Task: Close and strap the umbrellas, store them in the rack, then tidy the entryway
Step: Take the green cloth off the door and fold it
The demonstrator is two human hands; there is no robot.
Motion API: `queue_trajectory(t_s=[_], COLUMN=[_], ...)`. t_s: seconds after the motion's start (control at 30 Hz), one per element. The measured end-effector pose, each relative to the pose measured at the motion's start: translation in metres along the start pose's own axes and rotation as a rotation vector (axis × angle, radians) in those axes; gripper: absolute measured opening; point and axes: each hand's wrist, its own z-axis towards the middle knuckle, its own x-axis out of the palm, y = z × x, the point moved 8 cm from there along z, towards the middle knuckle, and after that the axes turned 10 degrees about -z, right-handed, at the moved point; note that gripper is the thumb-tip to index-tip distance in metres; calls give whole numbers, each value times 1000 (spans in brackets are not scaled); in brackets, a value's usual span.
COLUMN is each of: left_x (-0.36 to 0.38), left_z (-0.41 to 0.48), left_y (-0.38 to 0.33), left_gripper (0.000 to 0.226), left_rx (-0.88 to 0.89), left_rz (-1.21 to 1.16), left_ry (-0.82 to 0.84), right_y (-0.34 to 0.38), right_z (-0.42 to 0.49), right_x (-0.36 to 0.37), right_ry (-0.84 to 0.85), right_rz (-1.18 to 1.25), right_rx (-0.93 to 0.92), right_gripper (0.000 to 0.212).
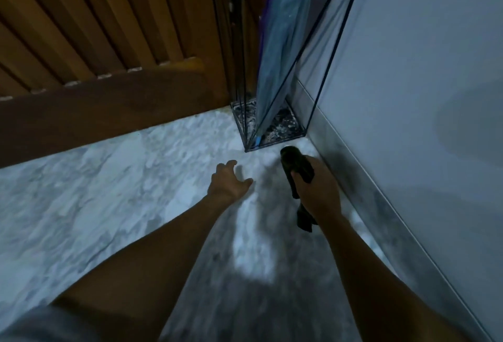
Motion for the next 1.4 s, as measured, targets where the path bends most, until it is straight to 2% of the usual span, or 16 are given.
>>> queue_trajectory(t_s=[0.07, 0.17, 0.27, 0.4, 0.53, 0.6, 0.7, 0.77, 0.87, 1.0, 1.1, 1.17, 1.3, 1.4], left_x=[8, 13, 14, 17, 18, 18, 18, 18, 18, 19, 19, 19, 18, 19], left_z=[17, 40, 57, 64, 71, 72, 70, 69, 69, 71, 70, 71, 69, 69], left_y=[20, 42, 54, 59, 65, 65, 63, 62, 61, 61, 62, 63, 62, 62], left_gripper=[93, 108, 117, 120, 121, 121, 120, 120, 121, 122, 120, 120, 119, 120], left_rx=[-6, -49, -76, -69, -68, -62, -61, -66, -61, -53, -54, -55, -56, -55], left_rz=[212, 420, 421, 449, 453, 463, 464, 452, 467, 481, 477, 468, 475, 478], left_ry=[-16, 47, 145, 158, 151, 146, 152, 152, 151, 153, 149, 147, 150, 152], right_y=[-12, -11, -4, -16, -41, -52, -49, -36, 5, 53, 40, 15, -52, -63], right_z=[9, 18, 38, 83, 119, 122, 113, 103, 77, 41, 50, 66, 112, 114], right_x=[12, 14, 3, -3, 50, 68, 74, 79, 108, 153, 141, 117, 80, 76], right_ry=[-8, -29, -94, -204, -16, -57, -130, -197, -149, 36, 4, -30, -148, -182], right_rz=[-39, -103, -169, -308, -511, -503, -433, -418, -393, -465, -432, -456, -568, -485], right_rx=[-1, -55, -102, -165, -303, -312, -209, -221, -346, -556, -615, -572, -366, -200], right_gripper=[18, 32, 42, 44, 52, 56, 49, 50, 52, 52, 48, 45, 53, 53])
